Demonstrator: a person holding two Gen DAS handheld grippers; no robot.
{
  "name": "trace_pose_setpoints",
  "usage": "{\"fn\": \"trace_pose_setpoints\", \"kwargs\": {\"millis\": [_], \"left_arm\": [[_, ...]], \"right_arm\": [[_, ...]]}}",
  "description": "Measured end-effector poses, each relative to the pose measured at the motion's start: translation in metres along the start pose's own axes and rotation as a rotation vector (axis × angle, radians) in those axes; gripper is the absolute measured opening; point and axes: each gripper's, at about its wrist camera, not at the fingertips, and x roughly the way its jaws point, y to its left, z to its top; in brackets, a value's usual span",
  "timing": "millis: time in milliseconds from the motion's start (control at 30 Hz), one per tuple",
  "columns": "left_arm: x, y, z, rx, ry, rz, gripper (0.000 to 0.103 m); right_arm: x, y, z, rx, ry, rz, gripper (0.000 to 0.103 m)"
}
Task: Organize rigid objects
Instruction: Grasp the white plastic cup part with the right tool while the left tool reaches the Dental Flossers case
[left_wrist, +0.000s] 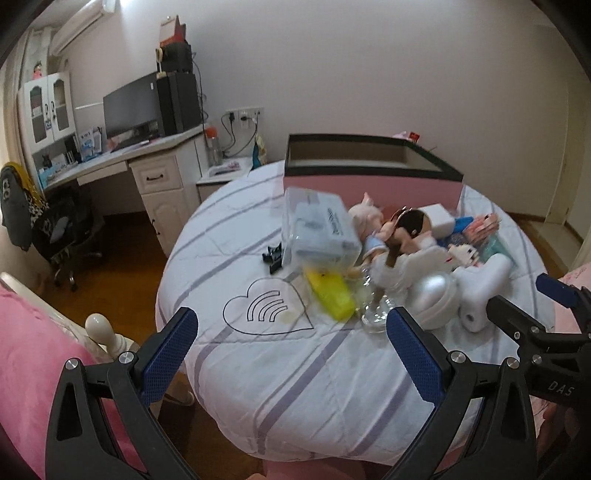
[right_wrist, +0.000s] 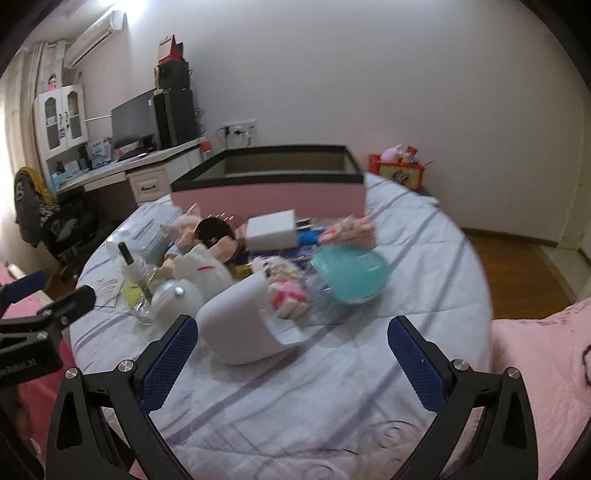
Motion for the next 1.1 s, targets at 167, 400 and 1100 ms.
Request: {"fn": "trace_pose_setpoints", "kwargs": {"millis": [167,400,1100], "left_arm": [[0.011,0.004,0.000,-0.009,0.030,-0.024,0.103],[0.013,0.012,0.002,-0.011,0.030,-0.027,0.103],[0.073,-0.007,0.063,0.032,0.069,-0.026,0.103]], "right_arm": [[0.016,0.012,-0.001,-0.067,0.025,-0.002,0.094],[0.033,0.021,-0.004,-0.154,0.061,0.017,0.057],[0.009,-0.017,0.050,-0.075,-0.100,0.098,0.048]]}}
